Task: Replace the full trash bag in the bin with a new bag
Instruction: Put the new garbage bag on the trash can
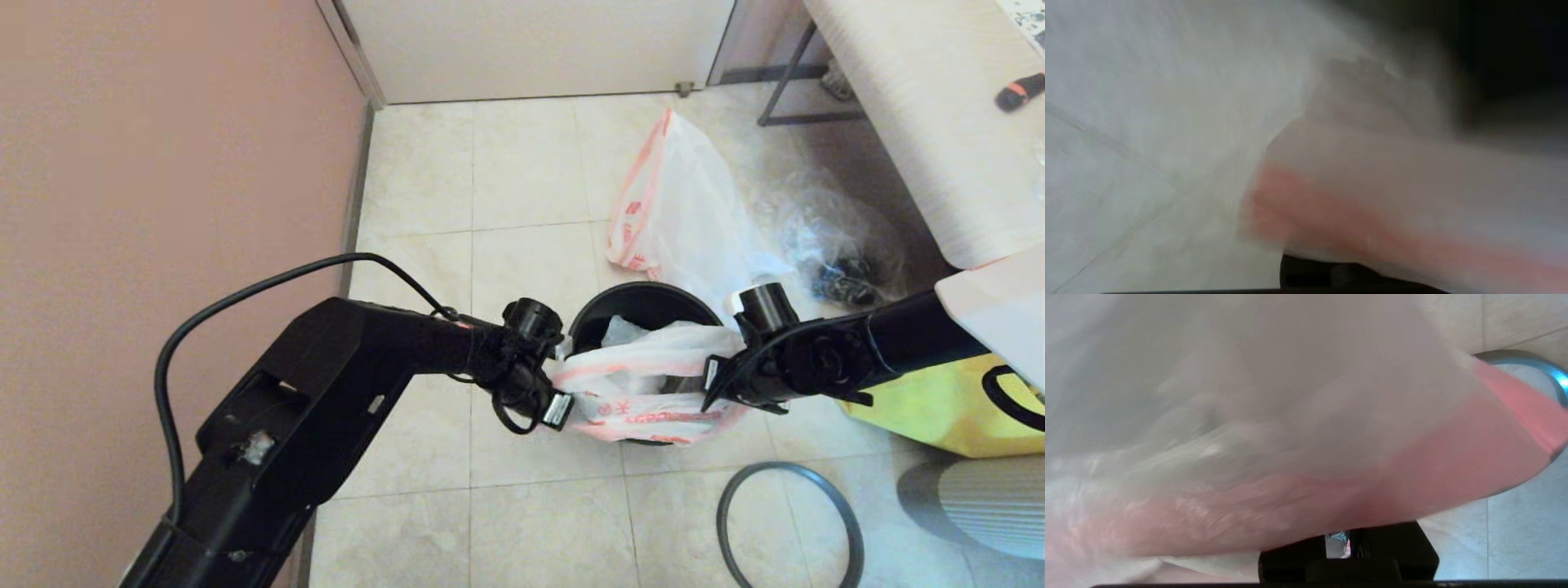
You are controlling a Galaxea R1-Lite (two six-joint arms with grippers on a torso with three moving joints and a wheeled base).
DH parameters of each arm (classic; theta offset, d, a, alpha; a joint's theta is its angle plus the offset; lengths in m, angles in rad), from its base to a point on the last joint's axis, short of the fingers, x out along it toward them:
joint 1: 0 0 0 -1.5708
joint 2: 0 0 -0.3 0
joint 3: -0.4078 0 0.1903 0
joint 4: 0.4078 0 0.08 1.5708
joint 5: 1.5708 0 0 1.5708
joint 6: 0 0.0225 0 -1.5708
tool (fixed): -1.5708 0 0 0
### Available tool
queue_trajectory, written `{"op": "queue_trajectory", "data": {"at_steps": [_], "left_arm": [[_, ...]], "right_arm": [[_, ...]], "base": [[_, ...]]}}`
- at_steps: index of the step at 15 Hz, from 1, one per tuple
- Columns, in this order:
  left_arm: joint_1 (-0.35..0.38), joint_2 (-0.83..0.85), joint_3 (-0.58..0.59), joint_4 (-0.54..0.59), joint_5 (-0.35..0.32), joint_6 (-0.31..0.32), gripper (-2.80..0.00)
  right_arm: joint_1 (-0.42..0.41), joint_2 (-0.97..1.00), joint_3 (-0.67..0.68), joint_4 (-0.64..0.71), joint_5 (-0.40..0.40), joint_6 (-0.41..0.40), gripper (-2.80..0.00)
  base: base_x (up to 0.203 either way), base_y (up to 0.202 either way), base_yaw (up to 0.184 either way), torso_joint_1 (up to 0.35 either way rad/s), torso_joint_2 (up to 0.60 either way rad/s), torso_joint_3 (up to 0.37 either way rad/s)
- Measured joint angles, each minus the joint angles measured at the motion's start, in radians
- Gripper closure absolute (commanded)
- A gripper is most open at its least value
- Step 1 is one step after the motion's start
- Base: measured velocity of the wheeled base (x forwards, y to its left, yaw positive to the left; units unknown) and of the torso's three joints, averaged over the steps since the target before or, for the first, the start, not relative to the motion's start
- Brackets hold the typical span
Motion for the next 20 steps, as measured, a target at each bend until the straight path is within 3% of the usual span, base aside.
{"op": "queue_trajectory", "data": {"at_steps": [2, 7, 10, 20], "left_arm": [[0.002, 0.003, 0.000, -0.082, 0.001, -0.066, 0.00], [0.048, -0.017, -0.006, -0.136, 0.002, -0.066, 0.00], [0.081, -0.037, -0.008, -0.153, 0.002, -0.064, 0.00], [0.070, -0.085, -0.004, -0.157, -0.018, -0.114, 0.00]], "right_arm": [[0.008, -0.003, 0.009, 0.000, 0.002, -0.005, 0.00], [0.029, -0.006, 0.045, -0.007, 0.011, -0.052, 0.00], [0.036, -0.020, 0.069, -0.006, 0.063, -0.075, 0.00], [0.091, -0.026, 0.125, -0.046, 0.066, -0.129, 0.00]], "base": [[0.000, 0.000, 0.000, 0.000, 0.00, 0.000], [0.000, 0.000, 0.000, 0.000, 0.00, 0.000], [0.000, 0.000, 0.000, 0.000, 0.00, 0.000], [0.000, 0.000, 0.000, 0.000, 0.00, 0.000]]}}
